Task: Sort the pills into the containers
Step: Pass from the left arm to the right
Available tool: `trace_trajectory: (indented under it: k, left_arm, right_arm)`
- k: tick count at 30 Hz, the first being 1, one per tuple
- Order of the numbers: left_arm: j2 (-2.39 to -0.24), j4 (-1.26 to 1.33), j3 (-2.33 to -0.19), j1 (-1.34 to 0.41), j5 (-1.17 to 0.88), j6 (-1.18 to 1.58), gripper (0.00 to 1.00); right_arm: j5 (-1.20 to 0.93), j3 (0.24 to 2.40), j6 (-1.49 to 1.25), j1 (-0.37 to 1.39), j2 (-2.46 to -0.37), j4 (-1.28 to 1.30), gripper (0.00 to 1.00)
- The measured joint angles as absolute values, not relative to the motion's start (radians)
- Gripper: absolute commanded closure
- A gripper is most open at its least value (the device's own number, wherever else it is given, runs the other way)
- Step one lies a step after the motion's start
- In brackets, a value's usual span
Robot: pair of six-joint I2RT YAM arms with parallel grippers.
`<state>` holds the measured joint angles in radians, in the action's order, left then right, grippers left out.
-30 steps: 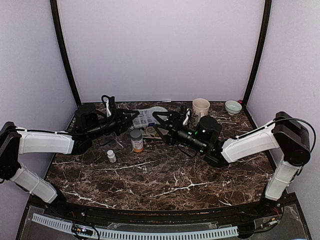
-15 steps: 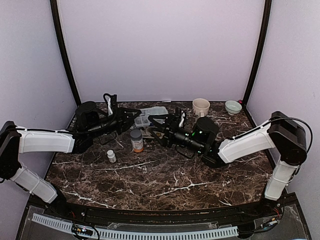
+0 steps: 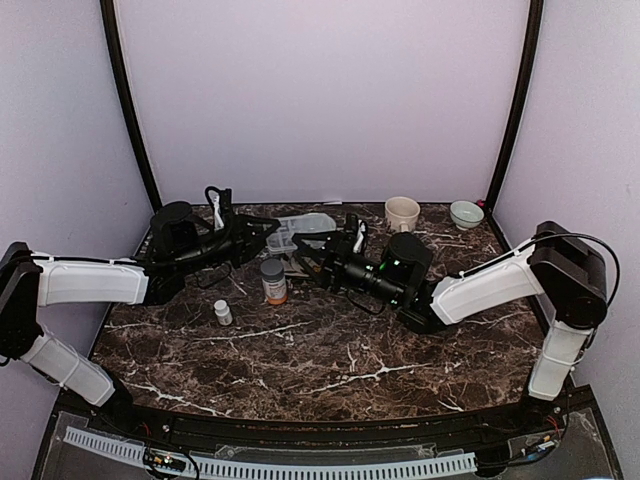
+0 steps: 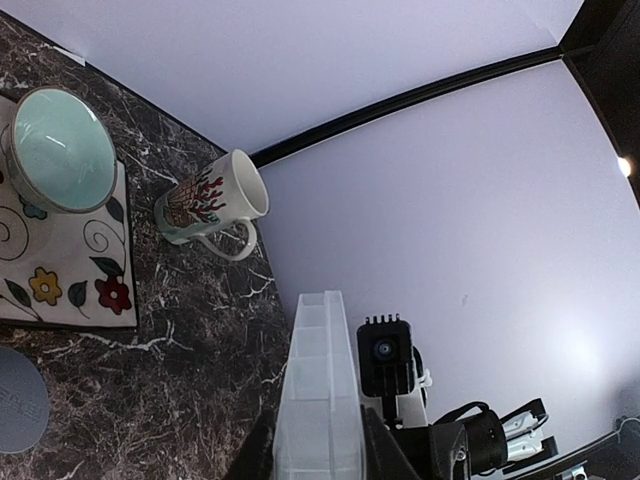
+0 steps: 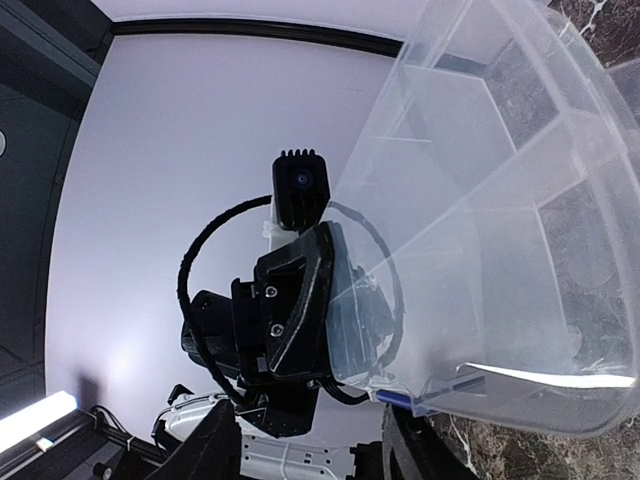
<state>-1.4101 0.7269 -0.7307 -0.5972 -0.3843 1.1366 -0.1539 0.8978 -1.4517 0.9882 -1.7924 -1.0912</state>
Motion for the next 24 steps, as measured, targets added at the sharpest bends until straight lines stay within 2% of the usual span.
trace_trajectory:
  k: [4,10,24]
  left_arm:
    - [-1.410,0.724,-0.731,-0.597,-0.384,1.137,1.00]
    - [-1.410,0.721,-0.731,-0.597,-0.381,1.135,1.00]
    - [-1.406,0.664,-0.754,-0.591,-0.410,1.111,1.00]
  right_arm:
    - [-0.153,0.898,-1.448,0.988,-1.792,-1.087,0.56]
    - [-0.153,0.893,-1.446,0.988,-1.792,-1.083,0.43]
    - [-0.154,0.882,-1.422,0.974,-1.792,-1.042,0.39]
